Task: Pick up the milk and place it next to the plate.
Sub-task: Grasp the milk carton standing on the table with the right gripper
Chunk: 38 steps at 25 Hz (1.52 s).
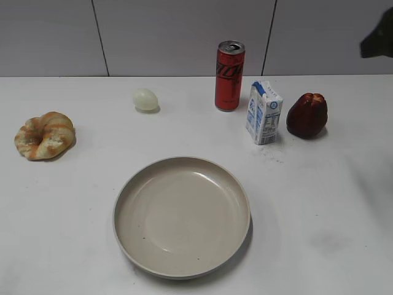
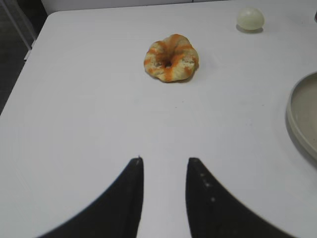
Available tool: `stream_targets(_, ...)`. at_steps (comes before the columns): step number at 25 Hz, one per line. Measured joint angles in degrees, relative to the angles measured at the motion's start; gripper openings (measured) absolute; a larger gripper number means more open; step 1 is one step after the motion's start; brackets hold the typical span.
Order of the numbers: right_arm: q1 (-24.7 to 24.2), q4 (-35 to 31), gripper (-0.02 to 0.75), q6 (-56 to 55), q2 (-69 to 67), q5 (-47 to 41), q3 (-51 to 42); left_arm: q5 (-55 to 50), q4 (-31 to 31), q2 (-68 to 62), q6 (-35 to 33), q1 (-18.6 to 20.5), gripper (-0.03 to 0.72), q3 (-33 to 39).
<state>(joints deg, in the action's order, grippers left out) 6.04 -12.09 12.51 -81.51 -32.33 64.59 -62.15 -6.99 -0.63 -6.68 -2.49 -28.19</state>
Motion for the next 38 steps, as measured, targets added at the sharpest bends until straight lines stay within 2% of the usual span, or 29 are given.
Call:
stream_targets(5, 7.51, -0.11, 0.636, 0.23, -16.08, -6.71, 14.89, 0.00, 0.00, 0.00, 0.00, 0.00, 0.230, 0.00)
stream_targets(9, 10.74, 1.98, 0.636, -2.06, -26.51, -9.88, 23.70, 0.00, 0.00, 0.00, 0.00, 0.00, 0.230, 0.00)
stream_targets(14, 11.88, 3.20, 0.636, -3.49, -35.80, -11.45, 30.28, 0.00, 0.00, 0.00, 0.00, 0.00, 0.230, 0.00)
stream_targets(20, 12.16, 6.55, 0.626, -6.09, -43.33, -11.45, 32.07, 0.00, 0.00, 0.00, 0.00, 0.00, 0.230, 0.00)
stream_targets(25, 12.16, 6.55, 0.547, -7.02, -46.21, -9.46, 32.07, 0.00, 0.00, 0.00, 0.00, 0.00, 0.230, 0.00)
stream_targets(33, 12.34, 6.09, 0.312, -7.18, -47.16, -9.66, 32.99, 0.00, 0.00, 0.00, 0.00, 0.00, 0.230, 0.00)
stream_targets(38, 12.34, 6.09, 0.307, -7.18, -46.97, -13.54, 34.93, 0.00, 0.00, 0.00, 0.00, 0.00, 0.230, 0.00)
